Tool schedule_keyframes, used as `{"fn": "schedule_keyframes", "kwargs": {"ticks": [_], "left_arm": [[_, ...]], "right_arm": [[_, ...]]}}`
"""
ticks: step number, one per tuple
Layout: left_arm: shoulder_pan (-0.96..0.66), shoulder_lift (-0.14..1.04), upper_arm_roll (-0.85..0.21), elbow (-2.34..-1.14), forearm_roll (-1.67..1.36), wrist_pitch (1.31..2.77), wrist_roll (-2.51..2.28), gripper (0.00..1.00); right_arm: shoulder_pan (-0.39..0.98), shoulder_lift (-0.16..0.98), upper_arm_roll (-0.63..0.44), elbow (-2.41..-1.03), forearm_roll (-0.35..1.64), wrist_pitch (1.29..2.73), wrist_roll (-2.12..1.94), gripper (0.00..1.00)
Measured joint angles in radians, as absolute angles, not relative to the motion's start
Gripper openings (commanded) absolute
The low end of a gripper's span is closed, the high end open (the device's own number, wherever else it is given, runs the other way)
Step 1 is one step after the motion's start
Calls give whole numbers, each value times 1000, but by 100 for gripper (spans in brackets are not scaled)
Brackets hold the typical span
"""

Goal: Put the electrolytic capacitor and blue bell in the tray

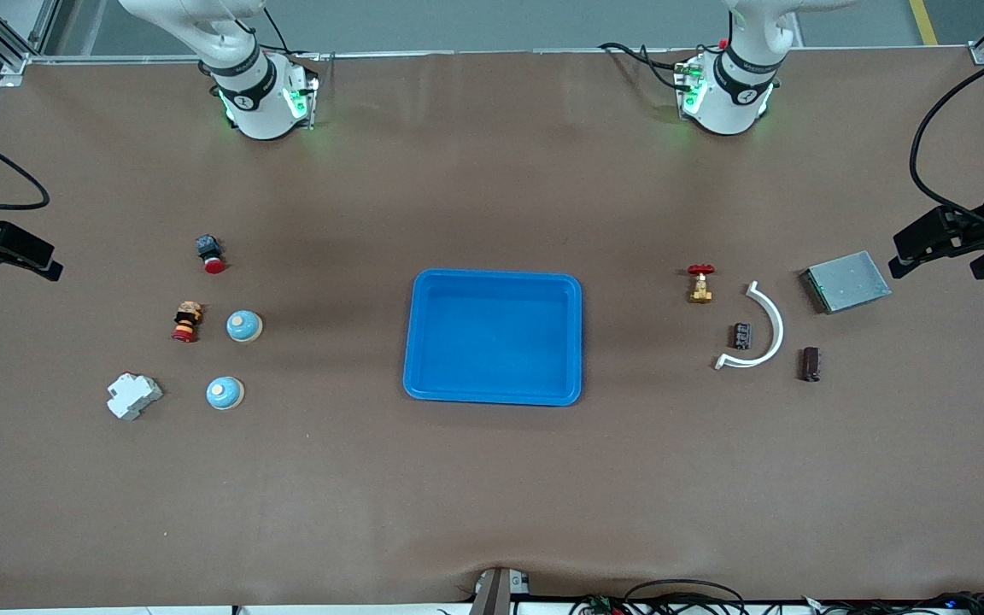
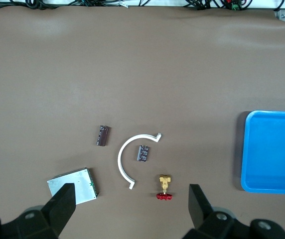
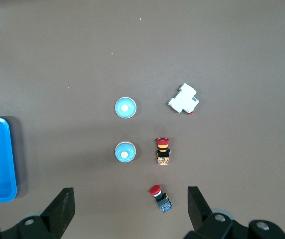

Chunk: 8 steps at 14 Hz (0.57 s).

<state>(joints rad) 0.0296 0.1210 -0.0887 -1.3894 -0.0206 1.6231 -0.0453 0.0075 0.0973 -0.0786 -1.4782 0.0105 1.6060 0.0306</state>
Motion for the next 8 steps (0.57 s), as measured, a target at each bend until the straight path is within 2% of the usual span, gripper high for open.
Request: {"fn": "schedule_keyframes", "kwargs": {"ticks": [8], "left_arm": [[30,121,-89,-1389,-21,1623,-44,100]], "right_arm": [[-1,83,-88,-1478,10,1599,29,100]]}}
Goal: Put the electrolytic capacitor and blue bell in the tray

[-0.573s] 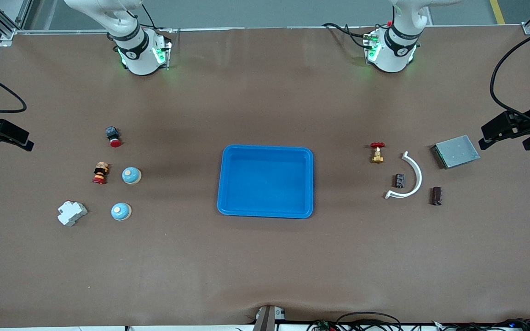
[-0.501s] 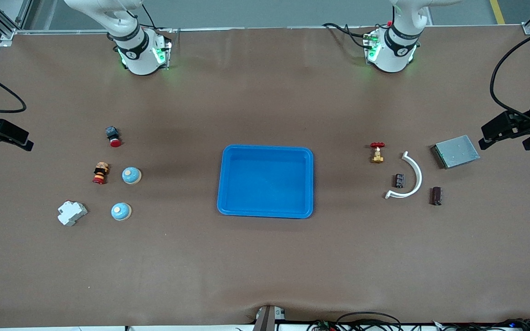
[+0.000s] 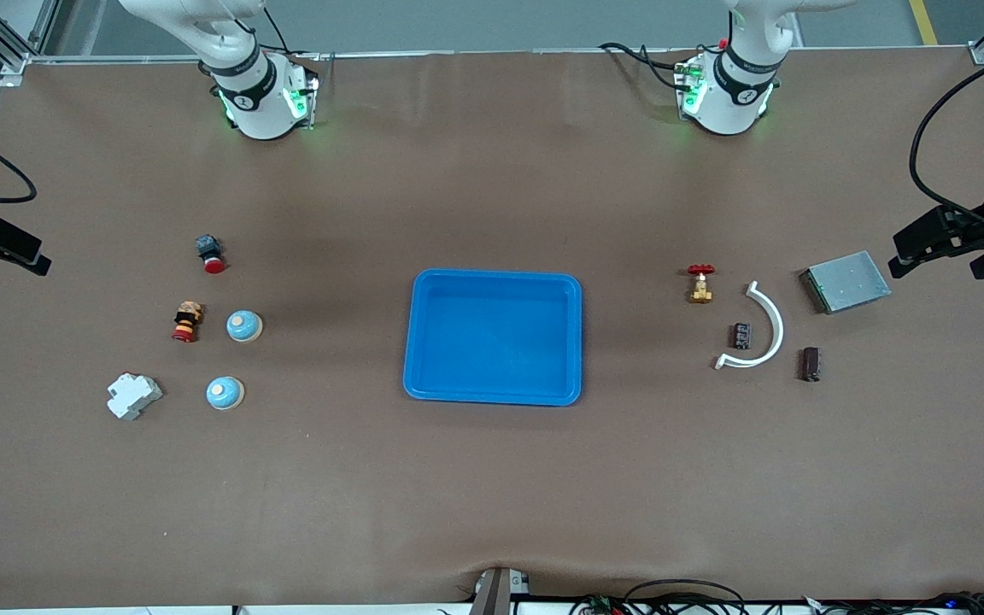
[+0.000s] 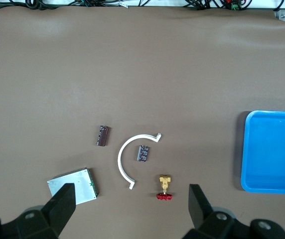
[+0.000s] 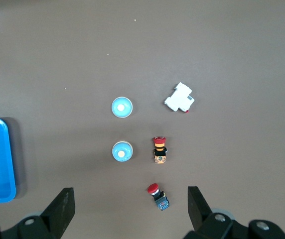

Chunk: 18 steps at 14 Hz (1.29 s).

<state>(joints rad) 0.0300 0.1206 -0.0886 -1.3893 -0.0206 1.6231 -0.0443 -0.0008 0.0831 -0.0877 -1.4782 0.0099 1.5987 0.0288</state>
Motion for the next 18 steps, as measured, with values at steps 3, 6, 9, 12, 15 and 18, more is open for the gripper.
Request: {"fn": "schedule_keyframes", "kwargs": {"ticks": [3,6,9,12,15,18], "left_arm": [[40,121,-88,-1391,-21,1623,-44,100],[67,136,-88,-1400,-21,1623,-38,100],[91,186,-87,-1407,-20,1623,-37,100],[111,255,-87,-1411,-11,1639,-31,100],[108,328,-87,-1414,11,1671,16,100],[110,387,-87,-1415,23,1706,105,100]], "right_arm": [[-2,73,-86,-1478,10,1597,28,100],[-1,51,-81,-1477,10,1582,28,100],[-36,44,-21,-1477,10,1581,29,100],[-59,44,17,-1477,10,1582,30,100],[-63,44,18,-1483,10,1576,30,100],[-68,45,18,-1500,10,1574,30,100]]}}
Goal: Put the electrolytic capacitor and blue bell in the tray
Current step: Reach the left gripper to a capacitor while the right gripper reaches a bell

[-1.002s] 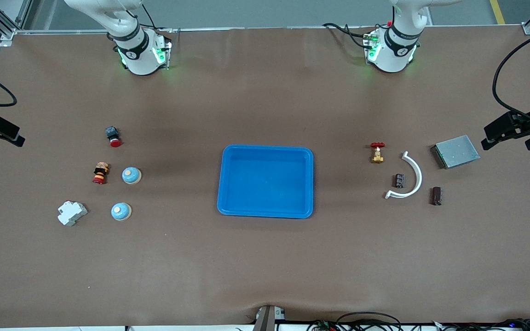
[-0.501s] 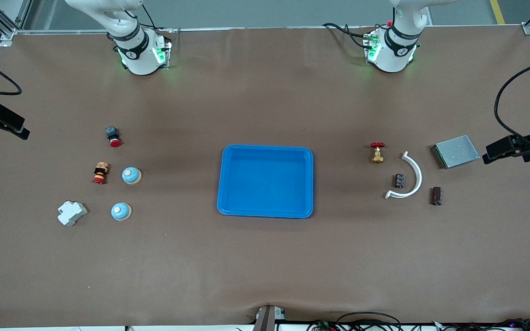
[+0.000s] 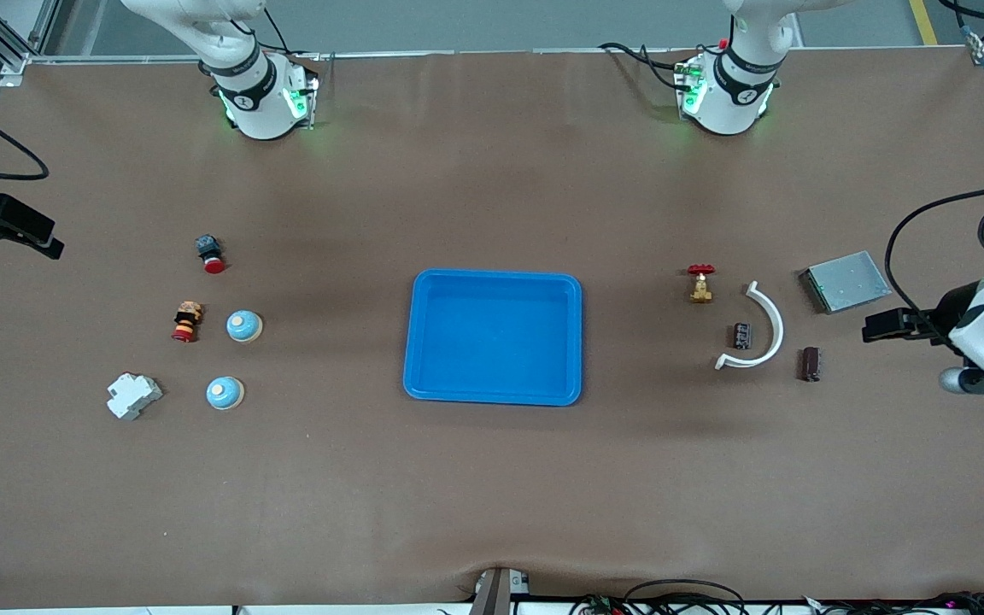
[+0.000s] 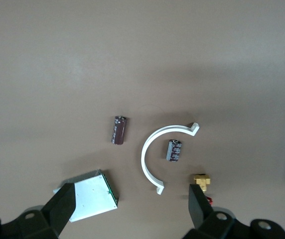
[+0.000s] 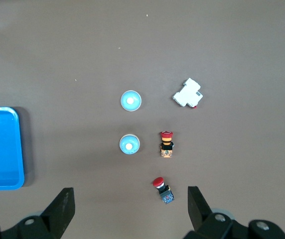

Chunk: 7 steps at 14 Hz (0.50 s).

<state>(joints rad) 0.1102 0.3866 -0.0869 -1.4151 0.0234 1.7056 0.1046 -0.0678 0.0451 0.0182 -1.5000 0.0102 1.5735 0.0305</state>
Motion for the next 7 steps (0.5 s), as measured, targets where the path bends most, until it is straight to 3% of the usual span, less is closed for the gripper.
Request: {"fn": "schedule_keyframes", "kwargs": {"ticks": [2,7], "left_arm": [[117,419,-86,-1437,51,1777,119,100],[160,455,-85,-1631,77,2063,120,100]], "right_arm": [[-68,45,14,-1504,10,1571,30,100],[-62,45,-11,-1507,10,1570,30,100]]}}
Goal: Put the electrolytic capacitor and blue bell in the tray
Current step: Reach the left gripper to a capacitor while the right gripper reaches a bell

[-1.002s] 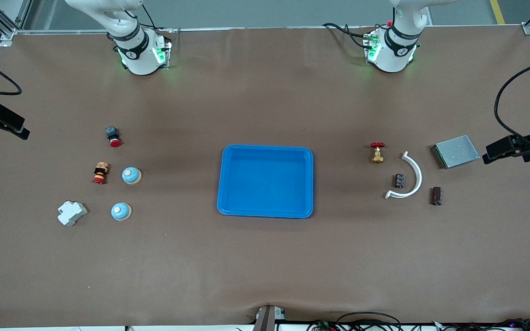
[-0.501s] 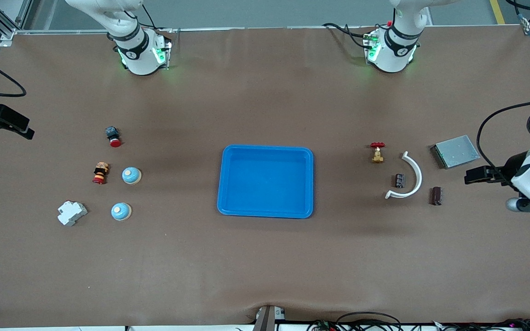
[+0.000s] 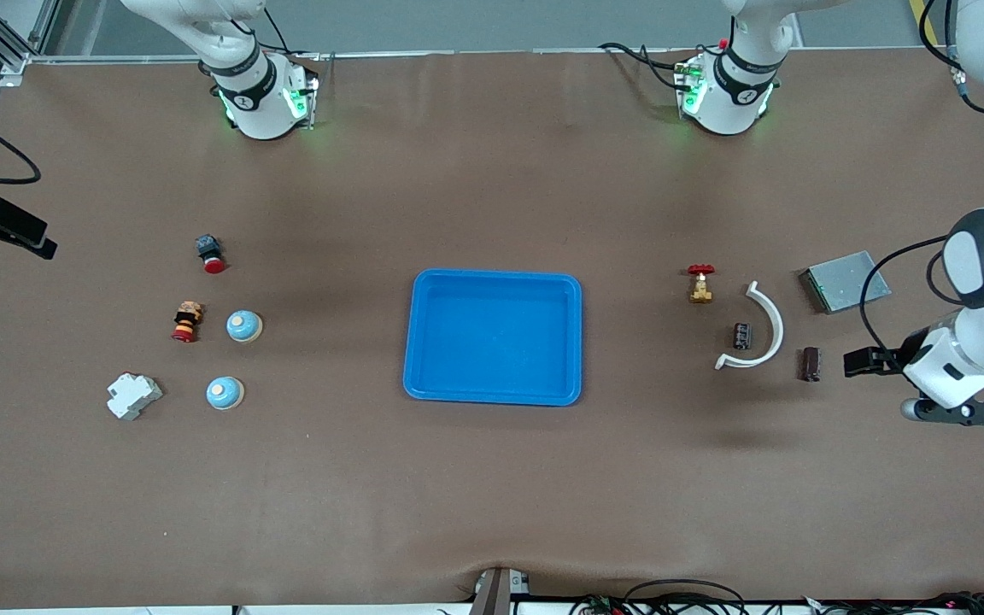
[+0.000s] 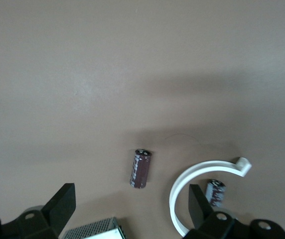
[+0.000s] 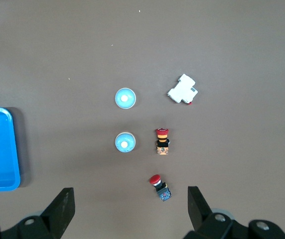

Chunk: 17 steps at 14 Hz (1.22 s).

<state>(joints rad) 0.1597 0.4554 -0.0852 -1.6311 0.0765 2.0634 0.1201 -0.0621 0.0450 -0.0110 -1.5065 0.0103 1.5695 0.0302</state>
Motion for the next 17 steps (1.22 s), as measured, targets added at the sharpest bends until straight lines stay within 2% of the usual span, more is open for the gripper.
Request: {"fn": "schedule_keyframes", "kwargs": {"ticks": [8,17], "left_arm": [[166,551,-86,-1674,77,2097,120,100],[161,643,-86,-1675,115,2200,120,100]], "right_arm": [[-51,47,-11,-1531,13,1619,30,100],[-45,55,-10,-1809,14,1879,51,100]]}}
